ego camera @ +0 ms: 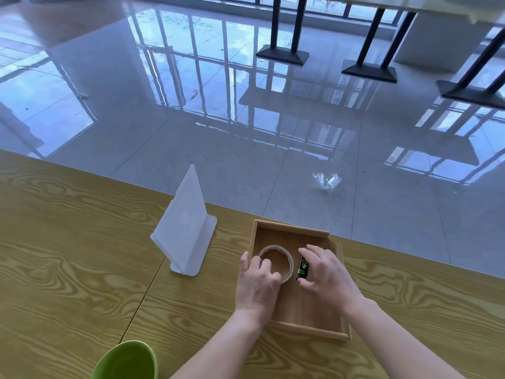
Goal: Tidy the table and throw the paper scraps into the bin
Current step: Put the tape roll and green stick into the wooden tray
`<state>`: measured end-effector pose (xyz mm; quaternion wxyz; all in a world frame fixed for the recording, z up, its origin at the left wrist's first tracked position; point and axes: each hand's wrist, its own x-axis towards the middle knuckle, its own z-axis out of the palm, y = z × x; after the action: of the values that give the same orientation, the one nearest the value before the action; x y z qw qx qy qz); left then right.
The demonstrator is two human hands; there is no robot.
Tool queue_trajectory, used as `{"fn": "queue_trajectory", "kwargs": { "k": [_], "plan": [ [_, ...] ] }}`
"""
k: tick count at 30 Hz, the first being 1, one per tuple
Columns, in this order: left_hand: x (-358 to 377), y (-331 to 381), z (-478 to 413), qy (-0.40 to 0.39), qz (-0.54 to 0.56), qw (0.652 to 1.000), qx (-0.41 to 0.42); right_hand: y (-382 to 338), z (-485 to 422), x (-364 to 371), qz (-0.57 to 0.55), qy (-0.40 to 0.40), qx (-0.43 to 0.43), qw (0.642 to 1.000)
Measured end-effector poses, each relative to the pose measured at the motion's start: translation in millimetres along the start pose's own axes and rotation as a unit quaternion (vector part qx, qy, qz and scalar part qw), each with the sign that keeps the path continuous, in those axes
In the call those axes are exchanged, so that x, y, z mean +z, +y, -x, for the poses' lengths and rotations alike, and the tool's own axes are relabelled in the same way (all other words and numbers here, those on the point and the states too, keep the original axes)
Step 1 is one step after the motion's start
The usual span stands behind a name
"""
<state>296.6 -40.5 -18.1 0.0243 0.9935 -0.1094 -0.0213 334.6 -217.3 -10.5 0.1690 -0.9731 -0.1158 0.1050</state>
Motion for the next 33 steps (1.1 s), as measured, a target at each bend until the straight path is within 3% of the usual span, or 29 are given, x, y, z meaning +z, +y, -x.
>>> {"fn": "queue_trajectory", "kwargs": {
  "k": [5,12,20,24,27,29,31,33],
  "plan": [
    [7,11,-8,0.021,0.047,0.998,0.038,-4,-9,-5,-0.015,0.018,0.017,1.000],
    [17,-20,25,0.109,0.136,0.985,-0.010,-36,-40,0,-0.021,0.008,-0.028,0.999],
    [18,-34,53,0.071,0.148,0.986,-0.039,-83,-79,12,0.055,-0.044,-0.063,0.996],
    [15,-33,54,0.062,0.169,0.983,-0.039,-80,-75,19,0.033,-0.047,-0.067,0.996],
    [11,-32,50,0.071,0.192,0.978,-0.040,-73,-63,18,-0.056,-0.016,-0.052,0.997],
    [10,-32,48,0.071,0.207,0.974,-0.049,-62,-50,16,-0.109,0.045,-0.011,0.993],
    [9,-31,48,0.064,0.229,0.969,-0.067,-45,-34,14,-0.128,0.105,0.029,0.986],
    [10,-29,49,0.055,0.246,0.964,-0.084,-29,-18,13,-0.120,0.110,0.049,0.985]
  ]
}}
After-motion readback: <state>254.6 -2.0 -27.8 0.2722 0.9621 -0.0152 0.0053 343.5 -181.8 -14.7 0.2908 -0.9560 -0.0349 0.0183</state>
